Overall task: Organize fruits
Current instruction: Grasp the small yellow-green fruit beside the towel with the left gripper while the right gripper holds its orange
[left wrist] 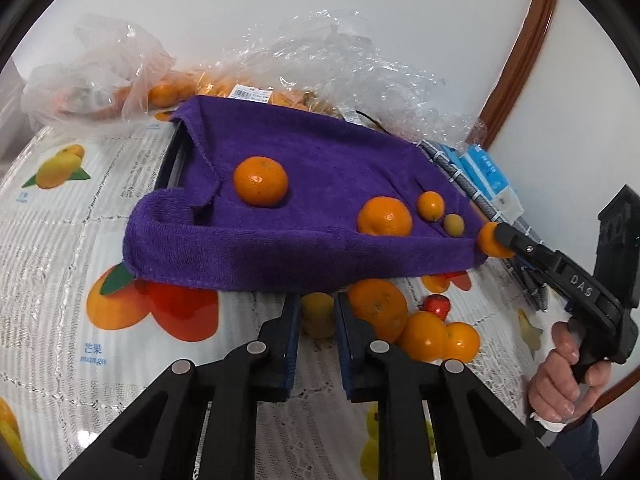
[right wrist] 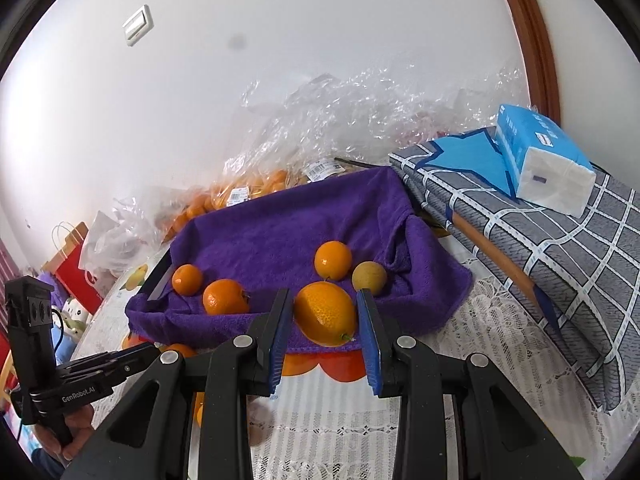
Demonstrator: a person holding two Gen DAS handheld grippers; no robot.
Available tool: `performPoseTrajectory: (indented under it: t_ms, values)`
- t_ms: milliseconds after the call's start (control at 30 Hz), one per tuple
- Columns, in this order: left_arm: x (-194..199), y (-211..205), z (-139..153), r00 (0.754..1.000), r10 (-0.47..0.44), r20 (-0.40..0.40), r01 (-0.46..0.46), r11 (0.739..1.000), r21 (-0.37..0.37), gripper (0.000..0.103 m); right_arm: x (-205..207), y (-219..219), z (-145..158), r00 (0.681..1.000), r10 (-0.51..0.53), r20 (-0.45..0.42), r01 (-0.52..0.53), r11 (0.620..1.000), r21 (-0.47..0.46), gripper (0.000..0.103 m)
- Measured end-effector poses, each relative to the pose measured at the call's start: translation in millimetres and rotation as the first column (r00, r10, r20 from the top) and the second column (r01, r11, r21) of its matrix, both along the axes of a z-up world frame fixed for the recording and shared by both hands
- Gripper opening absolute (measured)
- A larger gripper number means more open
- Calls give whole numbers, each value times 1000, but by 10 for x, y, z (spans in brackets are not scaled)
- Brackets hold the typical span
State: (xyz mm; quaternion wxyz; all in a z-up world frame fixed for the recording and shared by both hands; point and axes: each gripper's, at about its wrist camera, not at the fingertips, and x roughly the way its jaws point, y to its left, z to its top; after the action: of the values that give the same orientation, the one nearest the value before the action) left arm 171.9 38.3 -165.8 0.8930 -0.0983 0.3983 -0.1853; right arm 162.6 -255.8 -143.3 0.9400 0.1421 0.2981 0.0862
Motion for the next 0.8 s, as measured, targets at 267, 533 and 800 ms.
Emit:
performPoseTrajectory:
  t_ms: [267,533,800]
  values:
    - [-56,20,13,1000,15,10,-15,1000,17,11,-9,-10,5,1000,-20,7,20,1000,-18,32]
    - [24,-83,-48,1000,11,-29,-9,997,81,20,0,-23,2,1000,-20,7,20,1000,-11,32]
    - [-68,82,48,998,45,40,-45,999,6,10,-35,-6,32,1000,-14,24,14,1000,-14,32]
